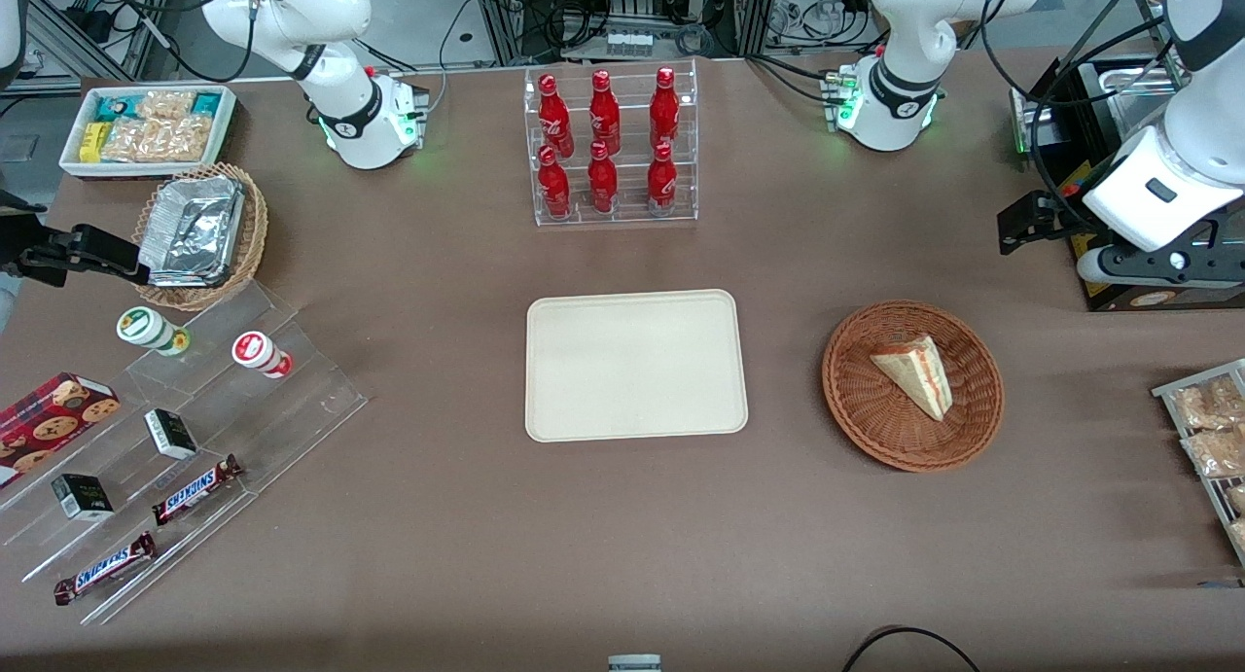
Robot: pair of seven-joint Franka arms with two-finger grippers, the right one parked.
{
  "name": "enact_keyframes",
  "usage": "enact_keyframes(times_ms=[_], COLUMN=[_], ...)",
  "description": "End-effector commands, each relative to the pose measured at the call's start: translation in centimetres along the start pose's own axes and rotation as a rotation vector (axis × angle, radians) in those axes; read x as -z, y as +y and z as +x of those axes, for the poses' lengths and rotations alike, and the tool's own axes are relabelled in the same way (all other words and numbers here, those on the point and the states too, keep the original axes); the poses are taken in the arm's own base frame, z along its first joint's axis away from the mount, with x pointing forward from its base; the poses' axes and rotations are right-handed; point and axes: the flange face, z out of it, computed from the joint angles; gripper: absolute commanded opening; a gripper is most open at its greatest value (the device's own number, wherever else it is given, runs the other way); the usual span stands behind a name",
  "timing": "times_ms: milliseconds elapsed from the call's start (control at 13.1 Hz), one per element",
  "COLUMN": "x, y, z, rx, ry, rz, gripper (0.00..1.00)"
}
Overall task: Place sandwich from basket to tray
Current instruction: 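Move the left gripper over the wicker basket above the wrapped sandwich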
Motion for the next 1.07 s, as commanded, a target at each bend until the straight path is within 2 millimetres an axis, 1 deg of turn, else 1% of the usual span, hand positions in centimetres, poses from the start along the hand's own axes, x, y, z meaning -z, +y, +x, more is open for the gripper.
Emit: enact_keyframes(times_ms=[0,76,229,305,457,610,686,838,990], x=[0.3,-0.3,-2.3,-3.7,-7.0,-11.6,-13.7,-16.7,-19.3], y=[-0.5,-0.8,-0.9,-0.9,-0.8,-0.7,-0.7,-0.7,-0.8], z=[0.2,0.5,0.9,1.5,2.1,2.5,2.4,2.0,1.5], rx=[-0.028,-0.024,-0.021,-0.018,-0.016,-0.011,-0.009,-0.005,-0.001], ry=[-0.010,-0.019,-0.046,-0.028,-0.019,0.004,0.019,0.039,0.068], rz=[-0.020,-0.018,-0.021,-0.021,-0.021,-0.019,-0.019,-0.018,-0.018], gripper=[1.00,1.00,1.00,1.00,1.00,1.00,1.00,1.00,1.00])
